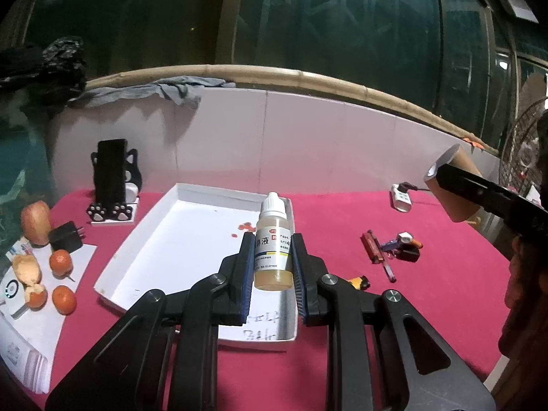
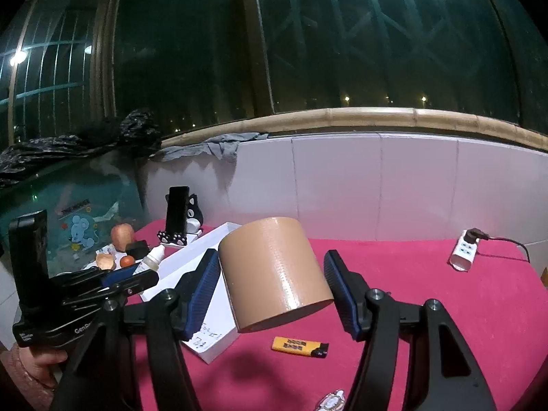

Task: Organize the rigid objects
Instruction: 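Carry the eye-drop bottle and tape roll into the tray and open both grippers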

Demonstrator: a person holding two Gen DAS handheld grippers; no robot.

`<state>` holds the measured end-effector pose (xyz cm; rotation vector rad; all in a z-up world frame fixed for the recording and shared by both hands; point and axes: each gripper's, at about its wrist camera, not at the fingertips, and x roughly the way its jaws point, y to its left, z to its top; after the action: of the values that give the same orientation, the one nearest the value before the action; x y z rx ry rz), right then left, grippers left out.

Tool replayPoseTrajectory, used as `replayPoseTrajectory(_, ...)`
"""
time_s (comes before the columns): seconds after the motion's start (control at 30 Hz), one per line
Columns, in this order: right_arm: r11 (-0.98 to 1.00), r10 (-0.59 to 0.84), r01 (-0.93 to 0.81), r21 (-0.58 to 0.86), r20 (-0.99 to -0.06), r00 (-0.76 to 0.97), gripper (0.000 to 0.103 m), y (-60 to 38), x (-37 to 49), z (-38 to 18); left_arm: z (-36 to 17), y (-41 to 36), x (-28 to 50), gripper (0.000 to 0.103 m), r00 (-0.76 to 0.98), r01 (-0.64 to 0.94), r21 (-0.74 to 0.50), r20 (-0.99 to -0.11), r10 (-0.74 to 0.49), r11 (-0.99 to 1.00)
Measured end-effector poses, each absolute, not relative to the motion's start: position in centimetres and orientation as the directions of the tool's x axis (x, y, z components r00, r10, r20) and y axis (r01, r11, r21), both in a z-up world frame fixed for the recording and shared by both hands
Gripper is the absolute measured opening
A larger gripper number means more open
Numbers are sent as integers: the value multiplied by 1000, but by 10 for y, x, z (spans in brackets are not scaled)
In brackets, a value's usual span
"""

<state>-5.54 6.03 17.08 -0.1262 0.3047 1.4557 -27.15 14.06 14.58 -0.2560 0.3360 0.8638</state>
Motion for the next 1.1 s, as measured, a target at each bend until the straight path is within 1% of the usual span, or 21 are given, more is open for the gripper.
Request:
replayPoseTrajectory(0.3,84,956,-993,83,-288,57,63,76,-74,179,150,151,-297,20,577,-804,-101,-371,728,587)
replayPoseTrajectory(0.7,56,949,-997,57,-312,36,63,110,-98,184,160,176,-320,20,532,-836,-71,-349,771,545)
replayPoseTrajectory(0.9,53,939,-997,53,-342,32,63,129,-101,180,161,199,-324,20,522,-843,-81,-364,771,532)
replayPoseTrajectory(1.1,63,923,-996,59,-382,36,63,155,-100,174,160,234,-327,20,523,-844,-123,-402,752,522)
